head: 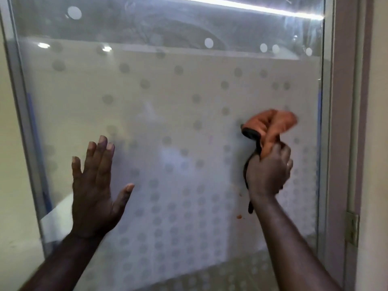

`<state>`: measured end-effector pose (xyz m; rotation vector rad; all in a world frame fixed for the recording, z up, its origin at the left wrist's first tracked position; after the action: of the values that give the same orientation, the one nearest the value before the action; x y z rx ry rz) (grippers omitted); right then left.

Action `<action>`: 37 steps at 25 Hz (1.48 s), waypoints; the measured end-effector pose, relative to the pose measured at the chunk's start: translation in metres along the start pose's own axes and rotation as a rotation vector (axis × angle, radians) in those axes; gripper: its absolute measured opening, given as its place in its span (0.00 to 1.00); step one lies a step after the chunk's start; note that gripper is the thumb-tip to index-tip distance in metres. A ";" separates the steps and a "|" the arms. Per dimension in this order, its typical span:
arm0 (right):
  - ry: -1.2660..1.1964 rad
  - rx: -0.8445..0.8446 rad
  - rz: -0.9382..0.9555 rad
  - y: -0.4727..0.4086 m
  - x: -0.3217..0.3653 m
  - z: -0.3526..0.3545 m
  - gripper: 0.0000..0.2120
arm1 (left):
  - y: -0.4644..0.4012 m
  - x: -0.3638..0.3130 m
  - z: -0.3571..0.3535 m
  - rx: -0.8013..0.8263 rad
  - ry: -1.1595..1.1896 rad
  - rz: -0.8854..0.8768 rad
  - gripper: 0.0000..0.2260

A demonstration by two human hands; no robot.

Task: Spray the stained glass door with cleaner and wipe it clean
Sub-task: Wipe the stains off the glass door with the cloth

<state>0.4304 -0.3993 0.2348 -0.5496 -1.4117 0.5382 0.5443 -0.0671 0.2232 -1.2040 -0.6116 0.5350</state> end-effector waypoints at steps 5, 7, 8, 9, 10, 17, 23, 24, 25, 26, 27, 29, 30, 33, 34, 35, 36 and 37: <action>0.020 0.113 0.532 0.113 0.050 -0.028 0.22 | 0.000 -0.007 -0.007 0.009 0.010 -0.001 0.32; 0.082 0.137 0.792 0.120 0.081 -0.033 0.29 | 0.000 -0.011 -0.010 0.012 0.012 -0.013 0.32; 0.104 0.109 0.819 0.102 0.089 -0.030 0.31 | -0.001 -0.013 -0.012 0.010 0.014 -0.017 0.32; 0.133 0.068 0.788 0.079 0.089 -0.024 0.31 | -0.002 -0.015 -0.013 0.011 0.018 -0.017 0.31; 0.169 0.044 0.709 0.056 0.081 -0.019 0.30 | -0.002 -0.016 -0.015 0.015 0.022 -0.017 0.31; -0.045 0.028 0.109 0.054 0.014 -0.010 0.12 | 0.001 -0.014 -0.010 0.027 0.007 -0.016 0.32; 0.023 0.057 0.760 0.092 0.109 -0.031 0.27 | 0.000 -0.016 -0.013 0.013 -0.029 -0.025 0.31; 0.028 0.024 0.733 0.071 0.108 -0.026 0.28 | -0.001 -0.017 -0.014 0.008 -0.020 -0.014 0.31; 0.052 0.008 0.683 0.050 0.099 -0.022 0.28 | -0.001 -0.017 -0.016 0.009 -0.009 -0.006 0.31; 0.073 0.007 0.607 0.029 0.082 -0.017 0.28 | 0.000 -0.017 -0.018 0.010 -0.002 -0.005 0.31; 0.082 -0.004 0.512 0.008 0.060 -0.012 0.28 | 0.001 -0.018 -0.018 0.009 -0.006 -0.013 0.31; 0.069 -0.060 0.313 -0.019 0.006 -0.002 0.27 | 0.002 -0.020 -0.020 0.005 -0.029 -0.033 0.32; 0.049 -0.079 0.215 -0.023 -0.021 0.000 0.25 | 0.002 -0.022 -0.021 0.004 -0.040 -0.045 0.32; -0.035 -0.082 0.019 0.003 -0.079 -0.003 0.22 | 0.004 -0.030 -0.025 -0.003 -0.045 -0.089 0.32; -0.060 -0.078 -0.001 0.021 -0.090 -0.006 0.21 | 0.005 -0.032 -0.027 -0.002 -0.044 -0.099 0.32; -0.073 -0.061 0.000 0.043 -0.096 -0.008 0.21 | 0.007 -0.034 -0.027 0.006 -0.040 -0.103 0.32; -0.082 -0.035 0.022 0.069 -0.099 -0.012 0.21 | 0.010 -0.036 -0.028 0.011 -0.032 -0.108 0.32; -0.066 0.010 0.064 0.098 -0.098 -0.014 0.22 | 0.012 -0.037 -0.028 0.018 -0.019 -0.108 0.32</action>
<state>0.4341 -0.3881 0.0959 -0.5750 -1.4563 0.6197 0.5362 -0.1076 0.1995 -1.1427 -0.6826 0.4606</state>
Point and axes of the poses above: each hand's wrist, its own y-axis away from the middle knuckle, its own z-axis out of the back of the hand, x = y × z, the point moved 4 cm from there along -y, towards the middle knuckle, and after that the axes turned 6 degrees about x, right-handed, at the moved point
